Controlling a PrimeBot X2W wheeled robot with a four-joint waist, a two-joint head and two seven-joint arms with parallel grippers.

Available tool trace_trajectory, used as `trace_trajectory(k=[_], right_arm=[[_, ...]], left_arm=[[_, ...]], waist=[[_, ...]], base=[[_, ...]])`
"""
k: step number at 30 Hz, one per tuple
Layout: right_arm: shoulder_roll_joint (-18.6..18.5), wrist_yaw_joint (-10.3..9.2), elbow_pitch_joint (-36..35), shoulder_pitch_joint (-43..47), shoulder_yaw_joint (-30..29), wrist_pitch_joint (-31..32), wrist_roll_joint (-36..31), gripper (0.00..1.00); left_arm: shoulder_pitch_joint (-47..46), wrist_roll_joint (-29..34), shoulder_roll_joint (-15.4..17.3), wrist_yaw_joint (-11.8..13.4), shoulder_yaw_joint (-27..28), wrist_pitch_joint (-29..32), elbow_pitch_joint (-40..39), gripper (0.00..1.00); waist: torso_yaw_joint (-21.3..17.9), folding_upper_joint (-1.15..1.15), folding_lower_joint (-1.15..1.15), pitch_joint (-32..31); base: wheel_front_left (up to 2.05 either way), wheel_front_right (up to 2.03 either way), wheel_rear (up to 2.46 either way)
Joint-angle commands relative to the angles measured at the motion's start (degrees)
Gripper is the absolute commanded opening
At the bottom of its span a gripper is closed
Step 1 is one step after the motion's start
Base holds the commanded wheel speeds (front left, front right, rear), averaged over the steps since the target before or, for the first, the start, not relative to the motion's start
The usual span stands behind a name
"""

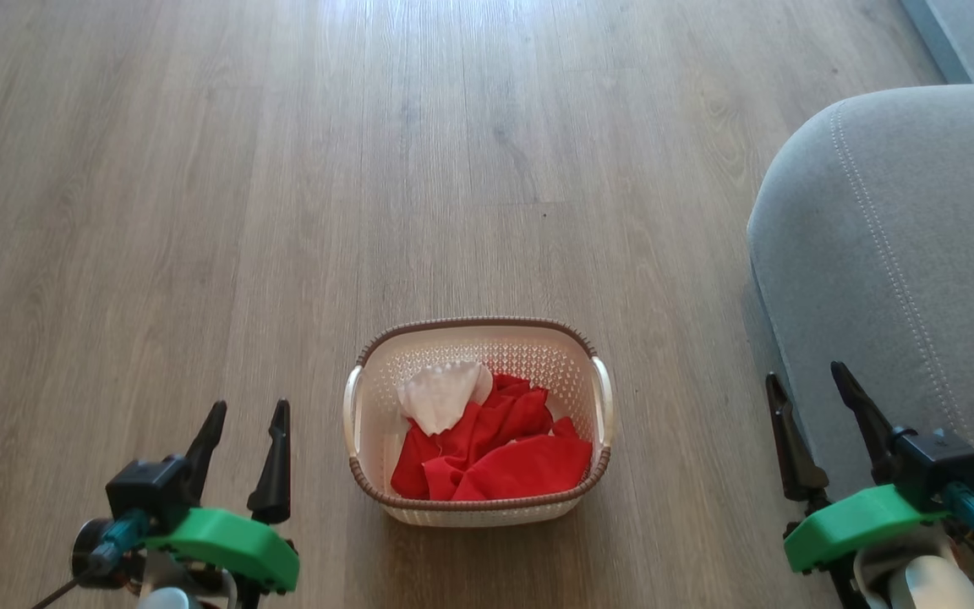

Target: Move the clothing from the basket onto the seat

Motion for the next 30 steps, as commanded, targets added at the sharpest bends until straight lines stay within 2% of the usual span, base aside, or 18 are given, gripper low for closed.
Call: trace_trajectory(k=[1,18,24,30], right_arm=[[-1.3,-0.01,-1.7,-1.5,1.3,-0.6,-0.3,1.00],[-1.4,-0.01,-2.0,-1.6,1.3,-0.6,-0.1,1.00],[-1.1,-0.01,-3.1,-3.1,0.9,-0.6,-0.3,1.00],[-0.1,-0.01,-4.8,-6.6,-0.8,-0.6,-0.5,1.00]], left_arm=[[-2.9,0.4,0.6,0.2,1.8,-0.8,-1.5,1.00],[-3.2,0.0,0.6,0.3,1.9,-0.8,-1.3,1.00],[-4.9,0.3,0.6,0.3,1.5,-0.8,-2.2,1.00],[-8.4,0.7,0.6,0.2,0.8,-0.8,-3.5,1.00]], waist=[[0.0,0.00,0.00,0.0],[0.2,0.00,0.00,0.7],[0.1,0.00,0.00,4.9],[-0.7,0.00,0.00,12.2]], base=[[0.00,0.00,0.00],[0.00,0.00,0.00],[0.00,0.00,0.00],[0.00,0.00,0.00]])
